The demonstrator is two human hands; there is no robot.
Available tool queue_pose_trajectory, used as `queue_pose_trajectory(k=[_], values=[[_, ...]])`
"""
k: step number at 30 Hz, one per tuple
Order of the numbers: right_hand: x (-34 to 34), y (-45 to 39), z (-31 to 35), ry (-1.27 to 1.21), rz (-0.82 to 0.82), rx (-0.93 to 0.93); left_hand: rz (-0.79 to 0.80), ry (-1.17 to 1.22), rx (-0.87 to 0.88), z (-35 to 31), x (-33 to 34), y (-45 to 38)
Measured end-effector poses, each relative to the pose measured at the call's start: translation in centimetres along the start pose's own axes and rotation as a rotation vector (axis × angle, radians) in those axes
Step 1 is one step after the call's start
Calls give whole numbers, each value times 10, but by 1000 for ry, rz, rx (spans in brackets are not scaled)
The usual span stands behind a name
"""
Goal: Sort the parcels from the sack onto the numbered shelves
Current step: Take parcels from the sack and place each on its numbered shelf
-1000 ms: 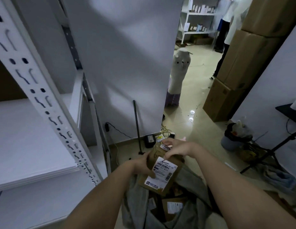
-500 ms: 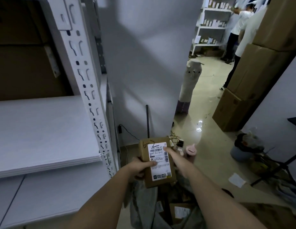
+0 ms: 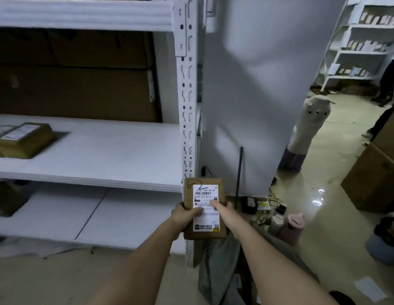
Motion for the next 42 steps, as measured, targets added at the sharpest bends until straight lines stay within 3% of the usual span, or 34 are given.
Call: queue_pose_trajectory(k=[8, 14, 24, 31, 42], values=[[118, 12, 32, 120, 89, -119, -233, 94, 63, 5, -117, 18], [244, 20, 56, 195, 176, -213, -381, 56, 59, 22, -241, 29], [441, 36, 82, 174, 209, -283, -408, -48, 73, 32, -437, 58], [532, 20, 108, 287, 170, -391, -532, 62, 101, 29, -520, 50], [633, -65, 165, 234, 83, -445, -450, -33, 123, 7, -621, -38]])
Point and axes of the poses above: each hand's wrist, its own y-axis away from the middle knuckle, its own x-axis out of the palm, z = x × y, the point moved 2 cm from there along -y, towards the middle knuckle, and after that the axes turned 9 degrees about x, right-handed, at the moved point
